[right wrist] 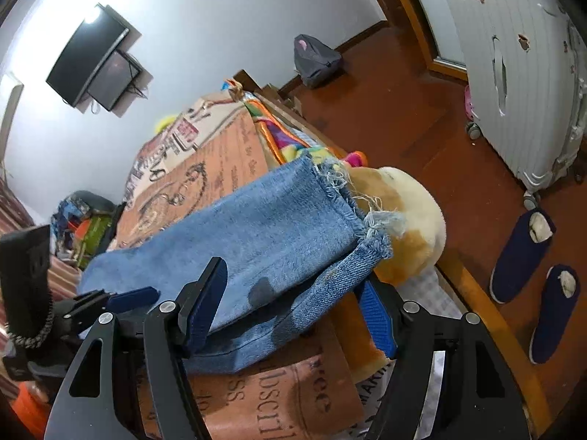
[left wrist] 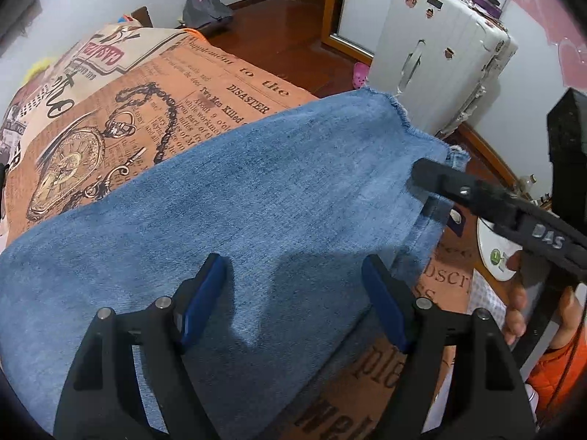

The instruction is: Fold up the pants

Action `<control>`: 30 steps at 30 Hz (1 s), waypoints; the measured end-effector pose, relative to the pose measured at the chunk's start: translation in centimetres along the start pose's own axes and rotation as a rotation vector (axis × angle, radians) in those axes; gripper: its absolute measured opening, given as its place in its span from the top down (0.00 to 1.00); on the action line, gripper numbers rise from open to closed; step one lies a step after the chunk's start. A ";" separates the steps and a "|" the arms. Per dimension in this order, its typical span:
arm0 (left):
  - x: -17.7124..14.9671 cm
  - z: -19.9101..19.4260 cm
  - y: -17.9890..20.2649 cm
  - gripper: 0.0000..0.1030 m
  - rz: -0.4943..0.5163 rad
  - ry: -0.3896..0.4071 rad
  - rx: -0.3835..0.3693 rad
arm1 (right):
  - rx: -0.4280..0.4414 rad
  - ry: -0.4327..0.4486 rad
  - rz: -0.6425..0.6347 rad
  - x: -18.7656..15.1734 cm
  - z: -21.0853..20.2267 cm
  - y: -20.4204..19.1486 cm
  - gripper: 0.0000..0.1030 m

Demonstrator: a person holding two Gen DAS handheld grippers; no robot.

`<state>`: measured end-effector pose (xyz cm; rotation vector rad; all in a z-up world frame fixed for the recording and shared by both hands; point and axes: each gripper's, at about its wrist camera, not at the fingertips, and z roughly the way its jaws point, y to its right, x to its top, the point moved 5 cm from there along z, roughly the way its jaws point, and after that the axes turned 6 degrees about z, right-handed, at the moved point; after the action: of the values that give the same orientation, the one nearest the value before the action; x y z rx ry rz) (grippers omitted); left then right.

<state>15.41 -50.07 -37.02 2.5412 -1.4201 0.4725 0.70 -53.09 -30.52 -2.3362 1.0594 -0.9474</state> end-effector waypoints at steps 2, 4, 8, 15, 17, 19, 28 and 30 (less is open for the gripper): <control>0.0 -0.4 -0.5 0.31 -0.024 0.005 -0.019 | -0.008 -0.011 0.009 0.0 0.7 0.2 0.34; 0.1 -1.0 -1.4 0.34 -0.056 0.012 -0.024 | -0.018 -0.013 0.005 0.0 1.2 0.2 0.34; 0.2 -3.0 -3.6 0.34 -0.105 0.061 0.012 | -0.039 -0.004 0.009 0.1 1.5 0.6 0.40; 0.0 -5.5 -5.7 0.34 -0.105 0.115 0.090 | -0.053 0.033 0.008 1.0 1.0 0.9 0.76; -0.1 -5.8 -6.0 0.34 -0.101 0.122 0.102 | -0.045 0.047 0.000 1.3 0.6 0.6 0.82; -0.4 -6.3 -6.3 0.34 -0.101 0.139 0.116 | -0.043 0.059 -0.026 1.5 0.2 -0.1 0.87; -1.5 -9.7 -8.7 0.34 -0.154 0.223 0.127 | -0.022 0.153 -0.133 3.6 -3.1 -4.7 0.91; -2.0 -10.7 -9.4 0.34 -0.165 0.241 0.136 | -0.009 0.176 -0.150 3.9 -3.8 -6.0 0.91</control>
<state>20.48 -40.18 -27.91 2.5707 -1.1193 0.8394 2.79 -52.67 -22.69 -2.4023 0.9643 -1.2255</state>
